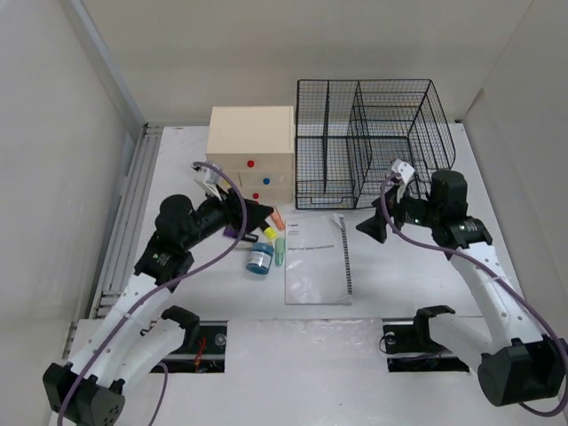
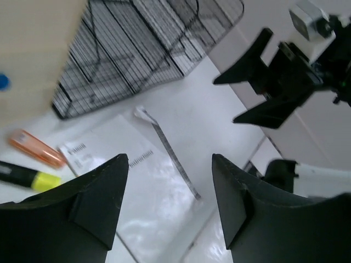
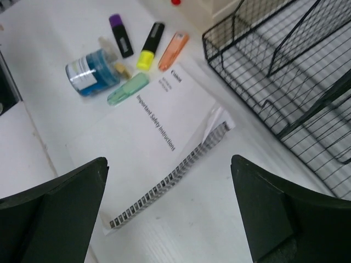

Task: Organize the desk

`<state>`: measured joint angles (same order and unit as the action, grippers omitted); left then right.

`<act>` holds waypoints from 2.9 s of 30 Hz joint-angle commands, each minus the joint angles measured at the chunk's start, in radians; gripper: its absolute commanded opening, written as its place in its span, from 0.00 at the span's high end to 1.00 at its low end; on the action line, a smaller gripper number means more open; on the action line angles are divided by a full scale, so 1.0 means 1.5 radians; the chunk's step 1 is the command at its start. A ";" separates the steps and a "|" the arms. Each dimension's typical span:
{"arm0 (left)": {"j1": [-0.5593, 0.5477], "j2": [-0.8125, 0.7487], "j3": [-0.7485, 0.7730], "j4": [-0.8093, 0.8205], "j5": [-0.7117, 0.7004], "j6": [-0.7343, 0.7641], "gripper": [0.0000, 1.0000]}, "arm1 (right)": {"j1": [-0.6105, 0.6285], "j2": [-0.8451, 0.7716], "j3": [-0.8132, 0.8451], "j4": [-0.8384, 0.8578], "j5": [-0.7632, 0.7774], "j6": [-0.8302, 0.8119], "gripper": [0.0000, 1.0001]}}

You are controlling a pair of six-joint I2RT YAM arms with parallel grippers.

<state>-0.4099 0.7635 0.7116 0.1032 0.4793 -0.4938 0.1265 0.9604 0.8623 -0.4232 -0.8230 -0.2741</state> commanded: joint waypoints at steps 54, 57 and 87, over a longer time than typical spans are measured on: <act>-0.410 0.612 -0.138 0.382 -0.287 -0.101 0.77 | 0.174 0.352 -0.157 0.299 0.059 0.220 1.00; -0.410 0.598 -0.138 0.382 -0.294 -0.101 0.70 | 0.174 0.296 -0.157 0.299 0.059 0.213 1.00; -0.422 -0.008 -0.042 0.022 -0.419 -0.018 0.26 | 0.150 0.034 0.291 0.039 0.241 -0.004 1.00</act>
<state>-1.0389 0.7803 0.6521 0.1688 -0.1234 -0.5354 0.3805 1.0542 1.1522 -0.4480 -0.5716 -0.2703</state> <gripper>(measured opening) 0.742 0.130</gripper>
